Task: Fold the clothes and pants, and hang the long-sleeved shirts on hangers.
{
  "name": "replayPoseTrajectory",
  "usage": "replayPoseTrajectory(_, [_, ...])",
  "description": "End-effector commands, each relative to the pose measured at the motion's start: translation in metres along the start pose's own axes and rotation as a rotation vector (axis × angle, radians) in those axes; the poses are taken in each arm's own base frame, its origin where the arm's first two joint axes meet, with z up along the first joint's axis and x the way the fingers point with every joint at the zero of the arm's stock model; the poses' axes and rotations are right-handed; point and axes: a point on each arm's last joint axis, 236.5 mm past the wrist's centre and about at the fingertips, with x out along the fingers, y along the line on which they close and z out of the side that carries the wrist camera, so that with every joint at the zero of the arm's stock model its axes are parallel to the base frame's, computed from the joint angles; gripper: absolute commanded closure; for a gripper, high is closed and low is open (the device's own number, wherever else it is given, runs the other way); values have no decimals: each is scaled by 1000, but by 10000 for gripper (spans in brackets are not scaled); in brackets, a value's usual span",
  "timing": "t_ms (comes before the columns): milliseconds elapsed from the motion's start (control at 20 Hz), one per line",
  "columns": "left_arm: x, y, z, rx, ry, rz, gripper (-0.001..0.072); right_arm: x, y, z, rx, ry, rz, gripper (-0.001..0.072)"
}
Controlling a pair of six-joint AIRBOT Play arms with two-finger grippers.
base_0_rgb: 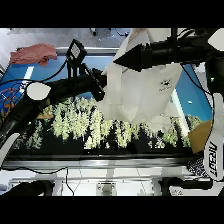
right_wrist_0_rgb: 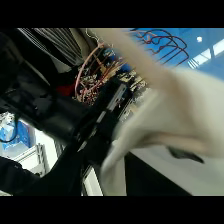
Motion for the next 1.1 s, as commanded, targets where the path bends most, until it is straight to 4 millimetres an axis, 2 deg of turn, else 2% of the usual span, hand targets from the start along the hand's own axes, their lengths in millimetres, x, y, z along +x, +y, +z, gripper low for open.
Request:
replayPoseTrajectory(0, [-2,10,0,-17,-2,26,665,-9,-1,-17,6,64,10,391])
replayPoseTrajectory(100, [-4,16,-2,-28,1,40,664,-19,-3,-24,6,90,9,391])
replayPoseTrajectory(250, [-7,25,-5,-51,5,56,665,-43,-7,-18,-25,66,-47,391])
replayPoseTrajectory(450, [-8,26,-5,-58,5,59,664,-78,-2,-10,-112,44,-125,391])
replayPoseTrajectory(600, [-8,26,-5,-58,5,60,665,-83,2,-20,-160,90,-127,391])
replayPoseTrajectory(700, [-8,27,-5,-57,6,60,664,-91,-20,-34,-325,183,-220,393])
replayPoseTrajectory(800, [-9,24,-6,-56,10,45,664,-106,-57,-44,-501,291,-357,394])
replayPoseTrajectory(950, [-20,4,-24,-21,83,-81,664,-134,-106,-35,-657,379,-579,391])
replayPoseTrajectory(1050, [-33,-5,-34,-33,120,-166,665,-142,-117,-25,-787,404,-628,390])
